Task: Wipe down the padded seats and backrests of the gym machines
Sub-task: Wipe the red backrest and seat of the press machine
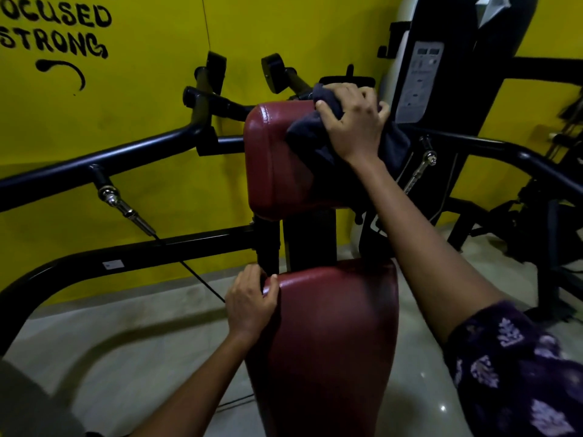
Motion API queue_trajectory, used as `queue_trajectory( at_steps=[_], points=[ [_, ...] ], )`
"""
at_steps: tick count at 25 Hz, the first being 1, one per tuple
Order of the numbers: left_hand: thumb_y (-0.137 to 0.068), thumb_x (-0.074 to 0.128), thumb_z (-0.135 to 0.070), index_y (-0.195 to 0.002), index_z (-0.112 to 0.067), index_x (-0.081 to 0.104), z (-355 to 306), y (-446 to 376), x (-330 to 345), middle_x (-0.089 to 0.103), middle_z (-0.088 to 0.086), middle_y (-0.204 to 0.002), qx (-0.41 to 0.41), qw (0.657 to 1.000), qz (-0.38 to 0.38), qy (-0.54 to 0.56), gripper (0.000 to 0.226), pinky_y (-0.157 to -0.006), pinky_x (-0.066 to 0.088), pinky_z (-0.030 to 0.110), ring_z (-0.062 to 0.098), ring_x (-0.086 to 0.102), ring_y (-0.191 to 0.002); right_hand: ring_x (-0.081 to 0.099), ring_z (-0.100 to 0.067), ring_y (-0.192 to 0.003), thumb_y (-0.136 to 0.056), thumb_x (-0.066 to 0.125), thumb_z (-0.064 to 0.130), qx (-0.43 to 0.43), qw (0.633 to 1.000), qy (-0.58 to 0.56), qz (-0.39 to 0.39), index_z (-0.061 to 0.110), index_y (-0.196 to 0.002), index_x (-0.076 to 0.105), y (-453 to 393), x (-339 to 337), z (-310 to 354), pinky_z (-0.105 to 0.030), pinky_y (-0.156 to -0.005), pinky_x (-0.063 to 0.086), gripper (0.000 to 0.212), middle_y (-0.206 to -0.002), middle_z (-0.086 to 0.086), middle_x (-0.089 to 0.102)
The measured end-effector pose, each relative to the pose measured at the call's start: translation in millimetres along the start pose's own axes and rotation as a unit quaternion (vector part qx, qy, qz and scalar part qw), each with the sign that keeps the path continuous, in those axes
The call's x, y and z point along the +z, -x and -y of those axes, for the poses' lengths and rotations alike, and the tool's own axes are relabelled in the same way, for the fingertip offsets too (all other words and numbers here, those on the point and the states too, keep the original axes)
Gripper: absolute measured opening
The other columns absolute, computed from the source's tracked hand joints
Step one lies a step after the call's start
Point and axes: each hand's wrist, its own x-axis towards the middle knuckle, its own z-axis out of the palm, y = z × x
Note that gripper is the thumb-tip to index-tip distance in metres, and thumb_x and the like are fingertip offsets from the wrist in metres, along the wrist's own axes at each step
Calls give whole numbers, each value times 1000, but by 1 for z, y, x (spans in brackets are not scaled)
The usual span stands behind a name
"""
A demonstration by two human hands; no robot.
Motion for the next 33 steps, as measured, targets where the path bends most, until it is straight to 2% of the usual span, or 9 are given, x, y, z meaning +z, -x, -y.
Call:
queue_trajectory(
  at_steps=[5, 12, 15, 20, 22, 25, 28, 30, 33],
  points=[
    [-85, 44, -40, -73, -15, 48, 0, -1, 2, 49, -1, -66, 5, 1000, 1, -2, 28, -47, 37, 31, 17, 48, -58, 45, -19, -119, -91, 49, 43, 181, 973, -120, -83, 26, -120, 61, 5, 3, -9, -37, -91, 39, 35, -128, 10, 56],
    [-84, 45, -41, -71, -15, 48, 1, -2, 2, 49, 0, -66, 1, 1000, -2, 0, 29, -48, 36, 30, 19, 49, -58, 56, -17, -109, -95, 47, 38, 322, 908, -224, -147, 23, -125, 57, 38, 10, -26, -23, -75, 38, 35, -122, 4, 60],
    [-83, 45, -41, -71, -15, 48, 0, -3, 2, 49, 1, -66, -3, 1000, -4, 2, 28, -49, 35, 31, 21, 50, -59, 57, -19, -109, -94, 49, 38, 361, 880, -240, -195, 21, -123, 59, 73, 22, -28, -27, -80, 43, 35, -120, 1, 61],
    [-83, 45, -39, -71, -15, 47, -1, -3, 2, 48, 1, -66, 4, 1000, -3, 6, 28, -49, 34, 31, 22, 49, -59, 52, -31, -115, -93, 50, 35, 494, 758, -318, -283, 9, -128, 54, 94, 38, -11, -34, -93, 42, 44, -128, -13, 54],
    [-84, 45, -39, -71, -15, 46, -1, -3, 2, 48, 1, -66, 6, 1000, 2, 2, 28, -50, 33, 30, 22, 49, -60, 51, -36, -114, -93, 49, 35, 532, 732, -328, -272, 6, -129, 48, 99, 43, 2, -42, -95, 42, 47, -130, -18, 48],
    [-83, 44, -39, -71, -15, 45, 0, -4, 0, 48, 2, -66, -3, 1000, 4, 7, 27, -50, 32, 30, 23, 50, -60, 54, -34, -105, -95, 50, 25, 557, 705, -380, -217, 3, -124, 43, 112, 32, 5, -36, -83, 44, 37, -124, -19, 47],
    [-82, 43, -38, -71, -14, 47, 1, -5, -1, 49, 4, -66, 1, 1000, 3, 19, 27, -51, 30, 29, 24, 50, -61, 55, -22, -93, -94, 51, 21, 523, 745, -386, -151, 6, -114, 50, 132, -2, -20, -24, -73, 38, 25, -105, -8, 55],
    [-83, 42, -40, -72, -14, 47, 1, -5, -1, 49, 3, -67, -1, 1000, 7, 22, 29, -53, 29, 28, 23, 50, -62, 53, -17, -90, -93, 53, 19, 466, 809, -331, -136, 10, -106, 52, 145, -28, -37, -20, -70, 36, 16, -99, -5, 55],
    [-83, 40, -41, -74, -13, 48, -1, -3, -1, 51, 4, -70, -11, 1000, 16, 24, 30, -53, 34, 31, 23, 50, -66, 54, -20, -92, -93, 55, 20, 319, 920, -195, -117, 5, -110, 52, 169, -50, -51, -19, -71, 34, 23, -102, -7, 57]
  ],
)
